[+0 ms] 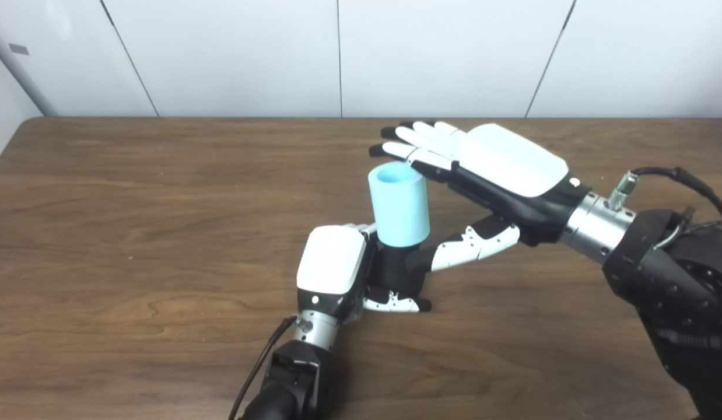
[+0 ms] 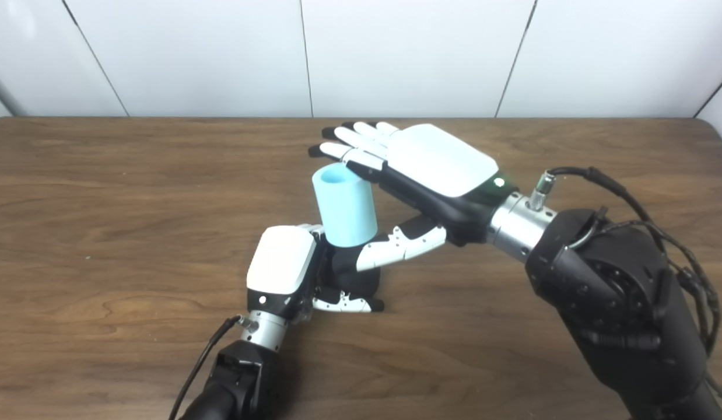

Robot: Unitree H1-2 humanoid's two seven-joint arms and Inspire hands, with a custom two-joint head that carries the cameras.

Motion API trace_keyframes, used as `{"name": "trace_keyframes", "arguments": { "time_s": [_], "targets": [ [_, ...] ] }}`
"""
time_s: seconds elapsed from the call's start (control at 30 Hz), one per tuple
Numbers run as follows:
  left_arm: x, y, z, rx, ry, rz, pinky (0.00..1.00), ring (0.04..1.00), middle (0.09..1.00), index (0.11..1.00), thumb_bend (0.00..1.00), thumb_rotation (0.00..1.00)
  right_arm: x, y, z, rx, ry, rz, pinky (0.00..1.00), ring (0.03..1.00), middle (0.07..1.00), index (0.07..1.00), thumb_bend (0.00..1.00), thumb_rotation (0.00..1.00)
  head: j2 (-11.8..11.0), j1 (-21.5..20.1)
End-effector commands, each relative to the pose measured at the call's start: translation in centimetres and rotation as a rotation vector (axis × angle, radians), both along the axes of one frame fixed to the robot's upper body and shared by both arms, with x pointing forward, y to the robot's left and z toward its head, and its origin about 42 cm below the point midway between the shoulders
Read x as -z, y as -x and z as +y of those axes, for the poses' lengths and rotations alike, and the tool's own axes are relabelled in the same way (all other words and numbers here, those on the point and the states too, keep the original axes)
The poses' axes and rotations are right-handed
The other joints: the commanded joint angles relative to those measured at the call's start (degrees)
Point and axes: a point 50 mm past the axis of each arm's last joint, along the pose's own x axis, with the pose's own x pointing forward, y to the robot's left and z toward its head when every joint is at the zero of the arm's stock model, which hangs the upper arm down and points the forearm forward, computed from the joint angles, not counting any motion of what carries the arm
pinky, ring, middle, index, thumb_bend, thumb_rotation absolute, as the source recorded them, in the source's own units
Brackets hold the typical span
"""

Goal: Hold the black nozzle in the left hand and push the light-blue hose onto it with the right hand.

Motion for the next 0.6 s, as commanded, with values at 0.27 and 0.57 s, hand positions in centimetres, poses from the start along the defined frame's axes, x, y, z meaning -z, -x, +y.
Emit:
{"name": "trace_keyframes", "arguments": {
  "time_s": [0.27, 0.57],
  "targets": [
    [3.4, 2.0, 0.0, 0.030, -0.065, 0.187, 0.48, 0.504, 0.419, 0.512, 0.52, 0.00, -0.7, 0.1, 0.5, -0.021, 0.004, -0.052, 0.94, 0.992, 0.957, 0.921, 0.60, 0.93, 0.35, 0.12],
    [3.5, 2.0, 0.0, 0.029, -0.057, 0.179, 0.50, 0.522, 0.448, 0.511, 0.52, 0.00, 0.4, -0.5, 0.3, -0.013, 0.030, -0.024, 0.94, 0.990, 0.958, 0.918, 0.60, 0.92, 0.42, 0.16]
  ]
}}
